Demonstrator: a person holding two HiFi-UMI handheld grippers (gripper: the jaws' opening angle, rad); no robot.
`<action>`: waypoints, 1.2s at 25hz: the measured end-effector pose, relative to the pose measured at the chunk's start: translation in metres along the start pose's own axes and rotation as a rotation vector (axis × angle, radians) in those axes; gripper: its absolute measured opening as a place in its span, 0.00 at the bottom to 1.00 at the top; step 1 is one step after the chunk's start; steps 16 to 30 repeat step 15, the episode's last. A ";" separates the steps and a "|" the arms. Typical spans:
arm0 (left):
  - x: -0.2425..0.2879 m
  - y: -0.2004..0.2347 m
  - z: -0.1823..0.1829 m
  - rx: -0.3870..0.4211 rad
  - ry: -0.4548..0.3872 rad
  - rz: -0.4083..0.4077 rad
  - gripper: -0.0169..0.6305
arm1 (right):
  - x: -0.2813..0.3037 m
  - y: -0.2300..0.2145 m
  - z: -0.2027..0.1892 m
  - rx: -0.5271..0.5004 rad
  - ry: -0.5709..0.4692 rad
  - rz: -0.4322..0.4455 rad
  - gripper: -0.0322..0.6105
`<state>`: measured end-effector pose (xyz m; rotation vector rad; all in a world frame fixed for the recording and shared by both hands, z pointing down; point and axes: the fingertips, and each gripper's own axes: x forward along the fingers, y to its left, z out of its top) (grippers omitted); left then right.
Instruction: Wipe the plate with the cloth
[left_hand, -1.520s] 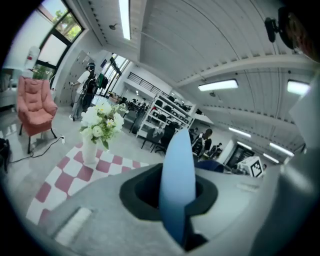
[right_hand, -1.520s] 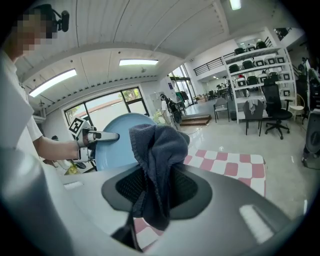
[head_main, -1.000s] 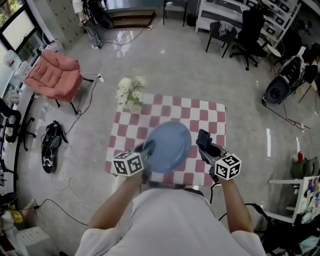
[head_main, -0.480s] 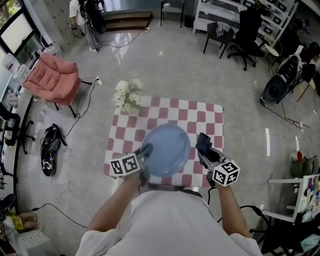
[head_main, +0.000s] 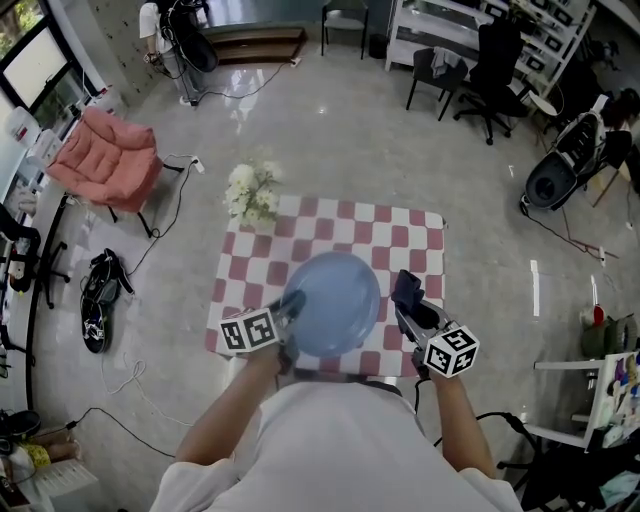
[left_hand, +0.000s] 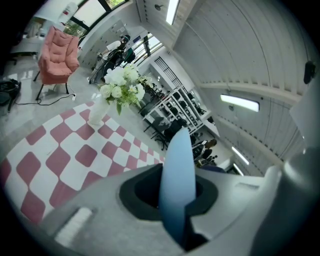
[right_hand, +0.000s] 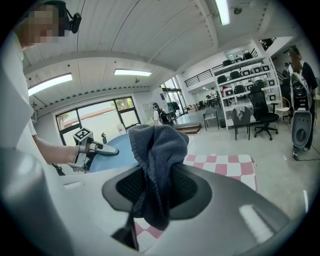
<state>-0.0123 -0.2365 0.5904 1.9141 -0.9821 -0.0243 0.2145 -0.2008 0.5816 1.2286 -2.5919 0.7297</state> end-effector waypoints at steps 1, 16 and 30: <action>-0.001 -0.001 0.000 0.000 0.000 0.001 0.09 | -0.001 0.000 0.001 0.001 0.000 0.000 0.25; -0.003 -0.006 -0.006 -0.014 -0.007 0.005 0.09 | -0.013 -0.003 -0.005 0.046 -0.024 -0.007 0.25; -0.003 -0.006 -0.006 -0.014 -0.007 0.005 0.09 | -0.013 -0.003 -0.005 0.046 -0.024 -0.007 0.25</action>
